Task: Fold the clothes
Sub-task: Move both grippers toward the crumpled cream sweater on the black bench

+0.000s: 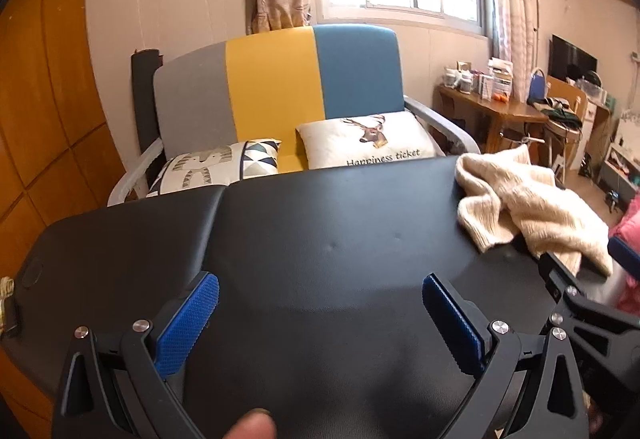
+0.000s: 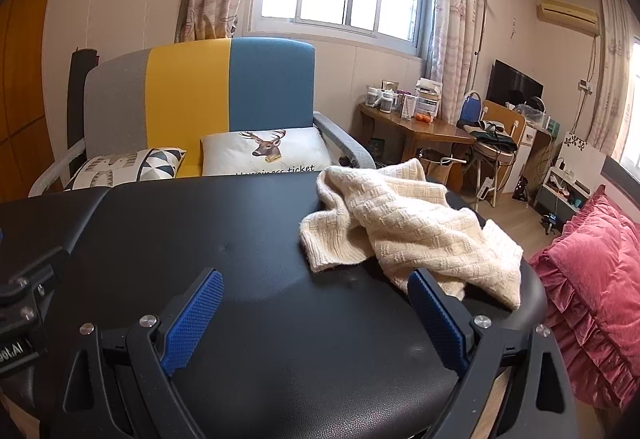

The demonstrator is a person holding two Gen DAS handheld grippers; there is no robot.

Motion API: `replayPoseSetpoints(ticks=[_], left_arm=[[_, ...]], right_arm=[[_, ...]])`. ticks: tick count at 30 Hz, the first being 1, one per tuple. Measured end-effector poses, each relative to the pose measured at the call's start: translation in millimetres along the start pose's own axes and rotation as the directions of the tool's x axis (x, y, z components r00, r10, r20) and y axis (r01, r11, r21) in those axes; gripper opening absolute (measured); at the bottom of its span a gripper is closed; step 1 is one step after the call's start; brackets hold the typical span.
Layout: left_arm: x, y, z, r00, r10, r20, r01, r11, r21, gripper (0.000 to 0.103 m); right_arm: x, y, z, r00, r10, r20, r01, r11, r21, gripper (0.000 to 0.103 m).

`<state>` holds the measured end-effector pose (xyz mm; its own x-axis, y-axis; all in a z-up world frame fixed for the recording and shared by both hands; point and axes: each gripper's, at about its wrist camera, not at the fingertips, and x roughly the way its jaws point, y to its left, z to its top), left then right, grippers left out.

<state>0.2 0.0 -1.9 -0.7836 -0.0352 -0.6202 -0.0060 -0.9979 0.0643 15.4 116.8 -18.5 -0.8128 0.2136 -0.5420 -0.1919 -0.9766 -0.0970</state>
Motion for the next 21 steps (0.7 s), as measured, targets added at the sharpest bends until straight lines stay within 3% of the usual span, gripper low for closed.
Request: replayPoseSetpoints(ticks=[6, 13, 16, 19, 21], left_arm=[[9.9, -1.2, -15.1, 0.997, -0.035, -0.066, 0.034, 0.999, -0.010, 0.103], [21.4, -2.6, -32.6, 0.987, -0.076, -0.142, 0.073, 0.997, -0.025, 0.103], [26.4, -3.2, -40.2, 0.980, -0.094, -0.174, 0.090, 0.995, -0.033, 0.103], [30.9, 3.2, -44.8, 0.969, -0.136, -0.207, 0.126, 0.990, -0.063, 0.103], [39.0, 16.3, -46.8, 0.947, -0.207, -0.246, 0.175, 0.974, -0.145, 0.103]], right_arm=[[-0.1, 5.6, -5.8, 1.000, -0.009, -0.024, 0.009, 1.000, -0.028, 0.096], [15.3, -8.6, -6.5, 0.996, 0.010, -0.084, -0.004, 0.997, 0.071, 0.096], [15.5, -10.8, -1.0, 0.995, -0.051, -0.087, 0.058, 0.995, 0.085, 0.096], [17.4, -13.6, 0.6, 0.992, -0.085, -0.096, 0.094, 0.991, 0.097, 0.096], [19.4, -18.7, 0.9, 0.992, -0.068, -0.105, 0.081, 0.990, 0.120, 0.096]])
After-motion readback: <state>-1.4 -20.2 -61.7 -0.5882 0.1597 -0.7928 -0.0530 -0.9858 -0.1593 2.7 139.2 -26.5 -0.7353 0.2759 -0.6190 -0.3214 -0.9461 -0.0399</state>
